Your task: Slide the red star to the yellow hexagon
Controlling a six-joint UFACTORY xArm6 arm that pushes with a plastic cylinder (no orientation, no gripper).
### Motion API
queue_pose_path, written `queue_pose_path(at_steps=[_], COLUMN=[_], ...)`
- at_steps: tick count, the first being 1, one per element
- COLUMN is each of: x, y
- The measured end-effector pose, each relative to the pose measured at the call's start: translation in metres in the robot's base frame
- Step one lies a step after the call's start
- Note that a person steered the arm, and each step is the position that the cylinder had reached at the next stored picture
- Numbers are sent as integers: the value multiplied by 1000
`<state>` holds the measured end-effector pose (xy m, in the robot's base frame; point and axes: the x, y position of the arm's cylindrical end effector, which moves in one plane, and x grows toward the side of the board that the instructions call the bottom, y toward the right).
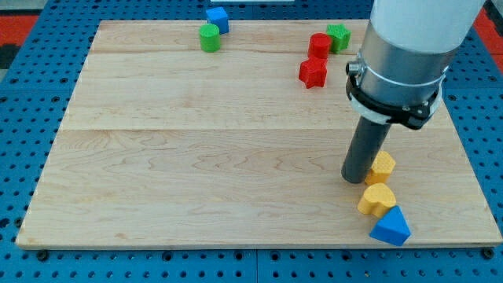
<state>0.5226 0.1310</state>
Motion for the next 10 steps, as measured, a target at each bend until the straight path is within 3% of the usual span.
queue_pose_path(at_steps=[1, 2, 3, 4, 5, 6, 7, 8, 9, 10], x=[-20, -77, -102, -155, -204, -209, -167, -192, -202, -160], y=[-40, -34, -66, -109, -97, -57, -24, -51, -18, 17])
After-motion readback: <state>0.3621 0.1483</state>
